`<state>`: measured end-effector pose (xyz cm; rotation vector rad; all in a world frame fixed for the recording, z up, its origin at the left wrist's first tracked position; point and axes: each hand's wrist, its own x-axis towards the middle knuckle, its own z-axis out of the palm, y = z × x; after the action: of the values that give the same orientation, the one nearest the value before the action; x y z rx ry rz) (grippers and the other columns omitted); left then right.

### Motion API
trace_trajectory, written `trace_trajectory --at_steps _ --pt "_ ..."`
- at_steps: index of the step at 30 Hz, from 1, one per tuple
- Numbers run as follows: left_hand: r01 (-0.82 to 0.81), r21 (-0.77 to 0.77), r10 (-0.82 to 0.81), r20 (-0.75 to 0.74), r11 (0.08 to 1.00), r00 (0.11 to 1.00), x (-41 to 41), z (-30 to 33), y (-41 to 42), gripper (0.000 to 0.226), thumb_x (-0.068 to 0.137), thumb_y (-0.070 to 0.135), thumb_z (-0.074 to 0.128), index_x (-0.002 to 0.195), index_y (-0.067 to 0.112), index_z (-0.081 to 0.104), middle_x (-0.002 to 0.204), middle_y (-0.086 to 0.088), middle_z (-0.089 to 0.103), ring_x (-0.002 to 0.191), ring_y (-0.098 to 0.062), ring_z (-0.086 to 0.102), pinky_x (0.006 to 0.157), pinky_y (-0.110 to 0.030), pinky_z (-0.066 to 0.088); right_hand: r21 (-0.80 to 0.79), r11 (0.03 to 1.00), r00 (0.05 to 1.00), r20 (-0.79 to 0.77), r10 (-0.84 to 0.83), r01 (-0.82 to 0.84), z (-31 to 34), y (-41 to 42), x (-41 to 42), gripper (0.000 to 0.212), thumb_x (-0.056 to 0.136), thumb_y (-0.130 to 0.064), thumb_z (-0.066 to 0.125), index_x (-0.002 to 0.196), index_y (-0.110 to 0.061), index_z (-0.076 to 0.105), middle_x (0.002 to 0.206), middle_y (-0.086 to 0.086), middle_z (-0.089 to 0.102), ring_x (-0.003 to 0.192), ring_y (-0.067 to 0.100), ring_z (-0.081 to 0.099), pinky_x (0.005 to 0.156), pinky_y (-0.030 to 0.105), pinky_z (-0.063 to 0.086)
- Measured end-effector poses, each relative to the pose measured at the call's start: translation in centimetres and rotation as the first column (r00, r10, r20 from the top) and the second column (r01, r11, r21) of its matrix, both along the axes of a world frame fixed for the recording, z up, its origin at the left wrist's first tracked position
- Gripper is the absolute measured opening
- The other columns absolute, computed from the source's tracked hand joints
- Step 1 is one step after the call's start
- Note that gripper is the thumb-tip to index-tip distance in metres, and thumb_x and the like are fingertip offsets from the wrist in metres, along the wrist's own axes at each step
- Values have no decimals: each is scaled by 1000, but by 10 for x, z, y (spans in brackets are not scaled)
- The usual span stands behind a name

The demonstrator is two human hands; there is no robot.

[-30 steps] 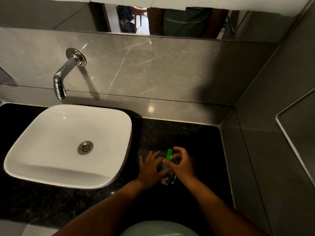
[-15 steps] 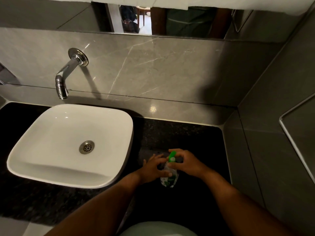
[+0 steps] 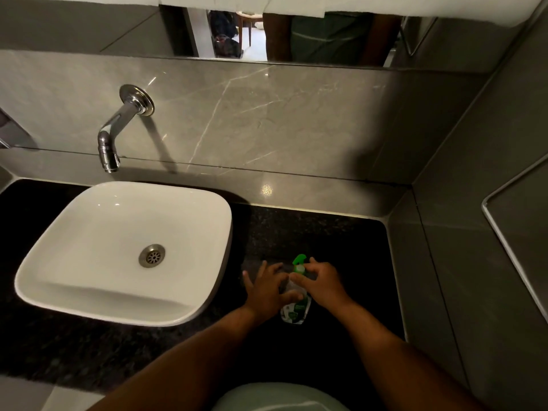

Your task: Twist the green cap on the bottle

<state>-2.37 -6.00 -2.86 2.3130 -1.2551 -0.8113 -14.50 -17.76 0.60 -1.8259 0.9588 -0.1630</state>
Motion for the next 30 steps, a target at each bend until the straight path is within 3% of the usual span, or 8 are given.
trace_trajectory --at_steps 5,9,14,20,25,27,30 --pt "-26 25 22 150 999 988 -5 -1 -2 66 66 79 50 121 43 56 153 4 27 144 -20 -3 100 -64 -22 -54 989 990 -17 -138 137 1 11 2 30 75 -44 71 99 -26 73 113 2 71 123 19 53 110 55 30" --pt "-67 27 59 229 997 972 -9 0 -2 59 68 73 55 119 43 57 152 3 28 144 -22 -1 102 -68 -17 -194 968 978 -100 -182 160 6 18 6 34 75 -49 69 101 -28 73 122 2 67 127 17 49 117 50 14" --pt "-107 -21 108 267 994 958 -5 12 -5 50 71 63 65 116 44 58 150 2 32 145 -23 4 105 -69 -11 -299 946 985 -82 -152 121 9 21 12 42 71 -53 70 104 -26 72 121 5 68 125 18 52 117 49 12" --pt "-79 -41 87 248 996 965 -4 18 -1 51 70 64 66 115 42 59 150 1 32 145 -24 4 104 -68 -13 -192 975 989 -77 -128 112 13 23 11 48 73 -48 71 114 -23 67 128 5 64 133 23 42 116 50 15" --pt "-87 -78 105 269 993 957 -4 16 6 47 70 61 62 112 39 61 150 -2 33 145 -25 5 106 -66 -12 -207 977 996 -71 -58 42 31 28 -7 79 59 -59 75 130 -33 50 142 -4 50 131 16 42 116 48 24" --pt "-68 -113 98 287 991 953 -4 14 10 54 69 66 56 117 41 59 149 -1 36 145 -23 6 107 -64 -13 -222 972 997 2 -80 79 42 32 -19 85 54 -66 71 130 -35 48 135 -6 56 123 13 49 109 43 37" --pt "-41 -161 88 297 986 951 -6 10 17 63 66 73 50 121 45 56 147 2 39 144 -21 8 108 -61 -14 -264 955 991 62 -120 132 57 40 -28 73 57 -62 70 123 -35 52 112 -11 63 103 7 59 93 35 50"
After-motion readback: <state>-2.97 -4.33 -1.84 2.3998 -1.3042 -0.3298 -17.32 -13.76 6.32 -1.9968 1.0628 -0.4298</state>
